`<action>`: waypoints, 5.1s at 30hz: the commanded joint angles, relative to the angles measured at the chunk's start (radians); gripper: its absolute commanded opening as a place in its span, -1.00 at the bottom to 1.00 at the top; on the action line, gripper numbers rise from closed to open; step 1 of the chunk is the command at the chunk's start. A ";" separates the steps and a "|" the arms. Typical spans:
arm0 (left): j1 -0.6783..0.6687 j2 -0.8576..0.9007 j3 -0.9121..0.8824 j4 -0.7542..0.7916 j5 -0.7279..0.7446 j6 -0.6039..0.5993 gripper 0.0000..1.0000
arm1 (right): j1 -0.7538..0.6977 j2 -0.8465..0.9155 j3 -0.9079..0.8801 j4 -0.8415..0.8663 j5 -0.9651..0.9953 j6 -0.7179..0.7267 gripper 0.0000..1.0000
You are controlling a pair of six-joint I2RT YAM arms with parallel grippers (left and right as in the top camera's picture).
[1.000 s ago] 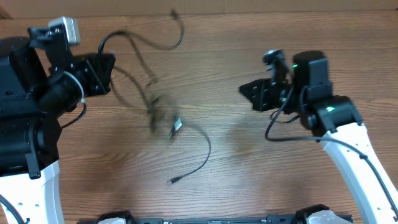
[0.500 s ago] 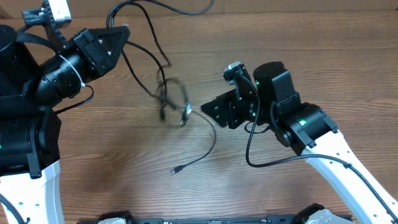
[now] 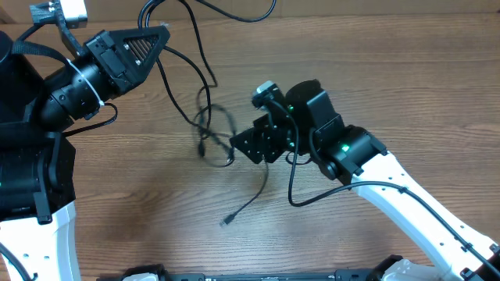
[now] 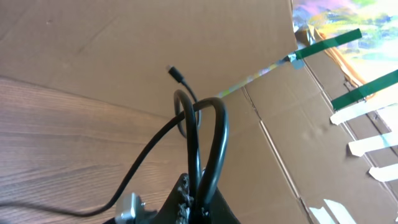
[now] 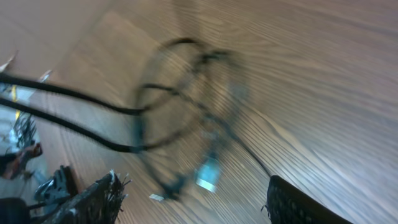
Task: Untangle cables
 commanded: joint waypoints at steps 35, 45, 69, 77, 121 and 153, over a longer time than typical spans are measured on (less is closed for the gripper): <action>-0.006 -0.012 0.012 0.018 -0.001 -0.037 -0.92 | 0.068 0.071 0.017 0.113 -0.090 -0.065 -0.35; -0.006 -0.012 0.012 -0.009 -0.001 -0.001 -0.92 | 0.091 0.089 0.018 0.166 -0.091 -0.063 -0.92; -0.006 -0.012 0.012 -0.214 -0.108 0.211 -0.92 | 0.093 -0.094 0.055 0.082 -0.028 -0.035 -0.05; -0.006 -0.012 0.012 -0.215 -0.096 0.210 -0.92 | 0.094 -0.029 0.054 0.116 -0.027 -0.039 -0.03; -0.008 0.014 0.009 -0.694 -0.622 0.565 1.00 | -0.382 -0.094 0.972 -0.023 0.041 -0.039 -0.92; -0.008 0.015 0.009 -0.768 -0.583 0.649 1.00 | -0.838 0.455 0.977 0.937 0.651 -0.650 -0.92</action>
